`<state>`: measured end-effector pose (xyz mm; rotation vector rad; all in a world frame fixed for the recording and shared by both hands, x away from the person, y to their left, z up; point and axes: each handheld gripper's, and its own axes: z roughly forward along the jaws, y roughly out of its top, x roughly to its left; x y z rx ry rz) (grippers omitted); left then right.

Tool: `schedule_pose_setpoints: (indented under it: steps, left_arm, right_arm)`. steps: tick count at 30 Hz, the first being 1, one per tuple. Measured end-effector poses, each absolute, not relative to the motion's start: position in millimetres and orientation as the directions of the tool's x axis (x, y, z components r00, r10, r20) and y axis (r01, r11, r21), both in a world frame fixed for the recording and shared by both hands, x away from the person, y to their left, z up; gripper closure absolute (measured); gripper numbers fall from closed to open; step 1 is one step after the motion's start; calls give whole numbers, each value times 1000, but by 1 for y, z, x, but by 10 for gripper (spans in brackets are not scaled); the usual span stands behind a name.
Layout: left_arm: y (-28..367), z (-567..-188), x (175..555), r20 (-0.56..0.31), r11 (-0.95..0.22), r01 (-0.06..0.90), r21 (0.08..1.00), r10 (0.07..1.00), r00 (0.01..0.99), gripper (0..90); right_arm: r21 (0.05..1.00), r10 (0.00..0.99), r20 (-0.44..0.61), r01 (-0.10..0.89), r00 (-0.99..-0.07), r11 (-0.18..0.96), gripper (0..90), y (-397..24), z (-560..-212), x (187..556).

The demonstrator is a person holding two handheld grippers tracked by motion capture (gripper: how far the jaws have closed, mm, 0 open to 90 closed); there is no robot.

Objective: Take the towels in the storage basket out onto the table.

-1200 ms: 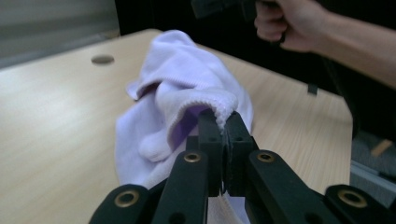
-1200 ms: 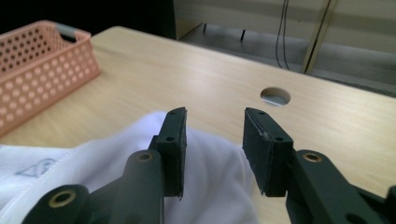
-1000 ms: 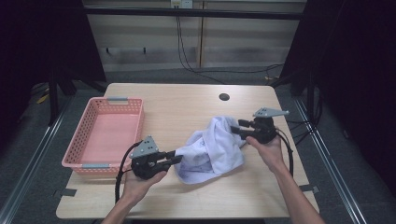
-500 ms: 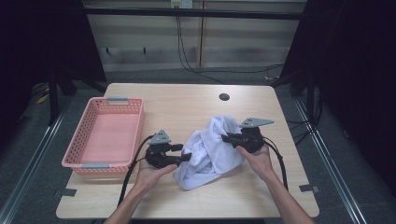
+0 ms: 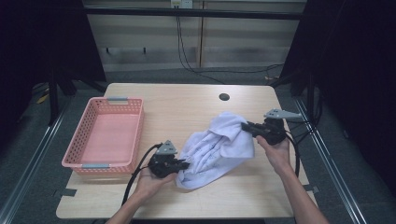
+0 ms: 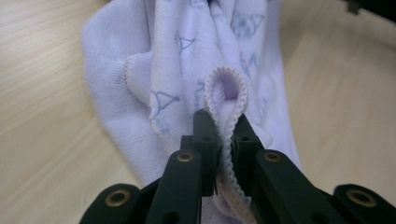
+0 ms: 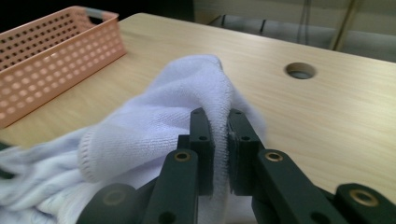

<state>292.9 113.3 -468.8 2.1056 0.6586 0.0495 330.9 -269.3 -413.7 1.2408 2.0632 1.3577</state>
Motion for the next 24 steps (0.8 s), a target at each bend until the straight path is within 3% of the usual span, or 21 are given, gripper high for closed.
schedule_pose_setpoints:
  steps: [2, 7, 10, 13, 15, 19, 24]
  left_arm:
    - [126, -463, 279, -191, -444, 422, 791, 475, 859, 842]
    - [141, -460, 247, -263, -400, 444, 802, 430, 864, 842]
    - [141, -461, 240, -295, -389, 441, 809, 381, 876, 828]
    - [138, -458, 243, -273, -387, 426, 818, 391, 879, 625]
    - [138, -454, 248, -287, -354, 432, 829, 394, 873, 543]
    - [135, -450, 265, -274, -322, 423, 847, 418, 866, 486]
    - [126, -462, 295, -284, -314, 475, 822, 497, 820, 496]
  right_arm:
    - [875, 845, 142, 464, -516, 137, 834, -279, -410, 333]
    - [882, 901, 162, 469, -402, 51, 835, -305, -408, 345]
    - [872, 900, 148, 484, -410, 77, 803, -305, -414, 350]
    - [860, 889, 148, 500, -432, 100, 600, -296, -423, 350]
    - [859, 884, 142, 500, -445, 114, 515, -291, -426, 345]
    - [854, 861, 148, 502, -487, 137, 474, -284, -424, 334]
    - [840, 799, 175, 511, -575, 184, 475, -266, -433, 311]
